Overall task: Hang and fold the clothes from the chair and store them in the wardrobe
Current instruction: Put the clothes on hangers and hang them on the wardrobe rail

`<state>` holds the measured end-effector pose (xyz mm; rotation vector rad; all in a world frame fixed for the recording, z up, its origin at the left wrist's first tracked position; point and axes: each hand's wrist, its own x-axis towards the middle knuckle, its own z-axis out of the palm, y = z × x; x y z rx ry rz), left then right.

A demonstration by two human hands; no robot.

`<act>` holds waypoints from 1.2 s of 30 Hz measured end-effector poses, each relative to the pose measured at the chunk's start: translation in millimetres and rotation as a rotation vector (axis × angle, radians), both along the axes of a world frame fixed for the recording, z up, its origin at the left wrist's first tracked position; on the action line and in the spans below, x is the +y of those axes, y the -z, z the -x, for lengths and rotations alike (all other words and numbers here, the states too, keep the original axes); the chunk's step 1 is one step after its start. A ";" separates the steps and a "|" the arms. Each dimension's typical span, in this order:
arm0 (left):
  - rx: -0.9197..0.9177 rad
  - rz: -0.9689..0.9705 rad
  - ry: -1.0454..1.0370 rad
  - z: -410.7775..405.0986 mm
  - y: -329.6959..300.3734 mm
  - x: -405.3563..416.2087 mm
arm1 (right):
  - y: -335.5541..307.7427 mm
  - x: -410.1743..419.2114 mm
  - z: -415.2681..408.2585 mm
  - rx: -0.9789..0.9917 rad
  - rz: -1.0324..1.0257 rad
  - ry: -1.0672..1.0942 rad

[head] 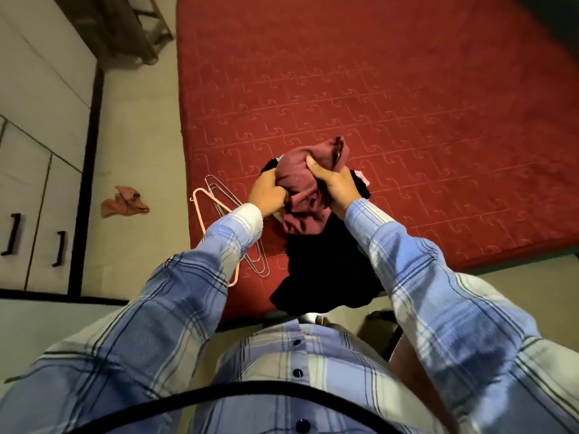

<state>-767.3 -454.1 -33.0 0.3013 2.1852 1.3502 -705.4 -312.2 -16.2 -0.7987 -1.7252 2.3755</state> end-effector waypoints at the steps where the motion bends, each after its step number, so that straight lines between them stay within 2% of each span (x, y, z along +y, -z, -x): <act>1: -0.003 -0.034 -0.052 -6.3 -8.6 -4.5 | -2.4 -3.3 -3.3 0.000 -0.042 -0.043; 4: -0.010 -0.103 -0.249 -14.6 -24.0 -19.2 | 2.6 -11.0 -10.7 -0.002 -0.218 -0.266; 7: -0.018 -0.118 -0.407 -21.1 -31.0 -37.4 | 10.5 -20.4 -16.2 -0.056 -0.271 -0.497; 10: -0.026 -0.181 -0.580 -43.9 -32.7 -57.5 | 6.8 -39.7 -18.5 -0.047 -0.262 -0.613; 16: -0.020 -0.424 -0.959 -111.2 -58.5 -110.4 | -9.4 -112.8 -34.5 0.050 -0.206 -0.766; 23: 0.006 -0.628 -1.186 -210.5 -82.6 -200.2 | -39.1 -210.8 -85.1 0.116 -0.063 -1.037; 32: 0.038 -0.477 -1.317 -354.8 -75.5 -269.1 | -63.6 -324.1 -159.2 0.088 0.054 -1.162; 36: 0.133 -0.405 -1.500 -394.8 -70.2 -303.6 | -66.9 -371.7 -192.8 0.069 0.011 -1.199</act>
